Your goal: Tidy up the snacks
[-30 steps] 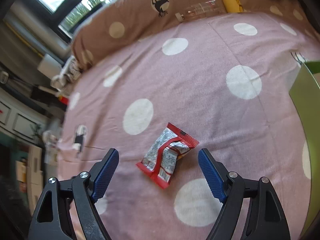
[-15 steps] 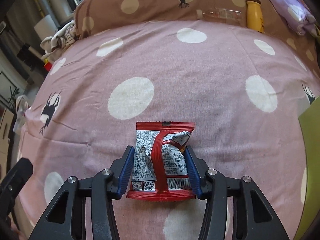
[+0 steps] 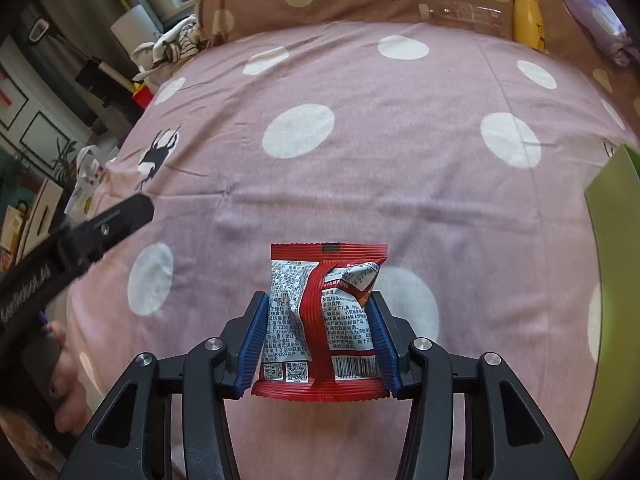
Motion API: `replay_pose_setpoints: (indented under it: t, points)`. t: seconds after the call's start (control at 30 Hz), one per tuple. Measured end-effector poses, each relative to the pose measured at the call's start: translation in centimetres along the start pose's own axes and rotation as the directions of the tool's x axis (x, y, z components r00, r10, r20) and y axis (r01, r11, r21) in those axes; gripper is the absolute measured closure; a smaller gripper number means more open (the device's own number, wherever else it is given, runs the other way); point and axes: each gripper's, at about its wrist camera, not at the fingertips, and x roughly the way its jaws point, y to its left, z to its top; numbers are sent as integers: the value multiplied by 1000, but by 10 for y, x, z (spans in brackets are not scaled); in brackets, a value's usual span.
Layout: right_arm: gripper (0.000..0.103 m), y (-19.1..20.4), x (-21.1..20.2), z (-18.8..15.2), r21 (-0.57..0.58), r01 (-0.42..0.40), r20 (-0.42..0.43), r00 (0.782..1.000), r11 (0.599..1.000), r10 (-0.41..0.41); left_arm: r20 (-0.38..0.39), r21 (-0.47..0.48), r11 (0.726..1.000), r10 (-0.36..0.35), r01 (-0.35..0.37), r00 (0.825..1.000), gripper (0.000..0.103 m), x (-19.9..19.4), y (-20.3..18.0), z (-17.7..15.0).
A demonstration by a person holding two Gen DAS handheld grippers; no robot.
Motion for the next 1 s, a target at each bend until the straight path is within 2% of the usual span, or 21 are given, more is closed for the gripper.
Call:
replay_pose_setpoints:
  t: [0.17,0.23,0.3,0.53,0.73,0.87,1.0]
  points:
    - [49,-16,-8,-5,64,-19,12,1000,998,18,-50,-4,999,-39,38,998,16,6,-5,-4]
    - [41,-24,-16,-6,93,-30,36,999,995,27,-84,-2,997,-72,72,994,16,9,-9,-6]
    - [38,-32,-26,-6,121,-52,74,996,991,43,-112,-4,994,-105,105,988,17,12,-13,-8]
    - [38,-61,-38,-7,229,-165,136,981,959,137,-200,45,982,-174,186,964,22,17,-38,-23]
    - [38,-69,-35,-9,268,-173,144,980,948,138,-300,85,948,-270,308,915,32,23,-64,-41]
    - [38,-67,-31,-10,260,-179,130,980,949,149,-346,105,931,-295,349,891,36,27,-75,-49]
    - [38,-61,-26,-9,236,-186,120,980,954,161,-380,85,922,-320,377,868,40,33,-78,-53]
